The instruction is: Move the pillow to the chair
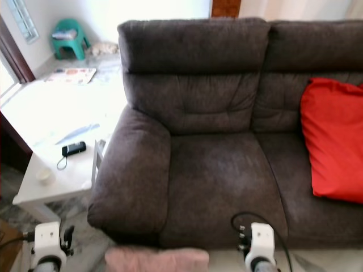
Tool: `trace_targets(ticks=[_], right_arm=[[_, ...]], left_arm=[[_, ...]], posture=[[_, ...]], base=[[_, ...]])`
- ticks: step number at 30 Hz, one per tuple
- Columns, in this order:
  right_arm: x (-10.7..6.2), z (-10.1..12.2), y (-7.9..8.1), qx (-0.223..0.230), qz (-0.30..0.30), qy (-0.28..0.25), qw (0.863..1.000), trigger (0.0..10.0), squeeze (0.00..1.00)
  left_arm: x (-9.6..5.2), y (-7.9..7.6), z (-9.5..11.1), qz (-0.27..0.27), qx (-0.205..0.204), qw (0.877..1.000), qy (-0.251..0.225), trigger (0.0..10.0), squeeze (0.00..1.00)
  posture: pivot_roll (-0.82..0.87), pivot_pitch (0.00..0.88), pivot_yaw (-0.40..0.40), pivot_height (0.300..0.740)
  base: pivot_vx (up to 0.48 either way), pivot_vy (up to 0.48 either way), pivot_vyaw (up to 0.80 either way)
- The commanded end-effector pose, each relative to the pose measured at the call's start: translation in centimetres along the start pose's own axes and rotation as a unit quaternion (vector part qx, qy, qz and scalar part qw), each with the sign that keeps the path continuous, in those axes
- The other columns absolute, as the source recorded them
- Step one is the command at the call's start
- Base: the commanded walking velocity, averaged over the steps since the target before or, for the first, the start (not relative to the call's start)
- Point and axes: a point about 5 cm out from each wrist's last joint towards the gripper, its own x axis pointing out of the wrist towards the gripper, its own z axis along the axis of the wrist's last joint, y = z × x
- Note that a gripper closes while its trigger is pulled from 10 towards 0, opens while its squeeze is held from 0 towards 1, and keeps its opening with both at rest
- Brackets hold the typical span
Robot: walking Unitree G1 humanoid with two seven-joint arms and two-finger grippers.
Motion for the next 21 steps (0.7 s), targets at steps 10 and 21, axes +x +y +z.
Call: trace_targets(ticks=[10, 21], right_arm=[[2.1, 9.0, 2.9, 0.014, 0.049, -0.205, 0.977, 10.0, 0.00], [1.7, 12.4, 6.0, -0.003, 0.109, -0.270, 0.957, 10.0, 0.00]], left_arm=[[3.1, -3.4, 8.1, -0.033, -0.009, 0.987, -0.155, 10.0, 0.00], [3.7, -5.1, 11.9, -0.031, -0.035, 0.979, -0.198, 10.0, 0.00]], posture=[[0.02, 0.000, 0.034, 0.740], [-0.01, 0.000, 0.010, 0.740]], base=[[0.000, 0.000, 0.00], [0.000, 0.000, 0.00]])
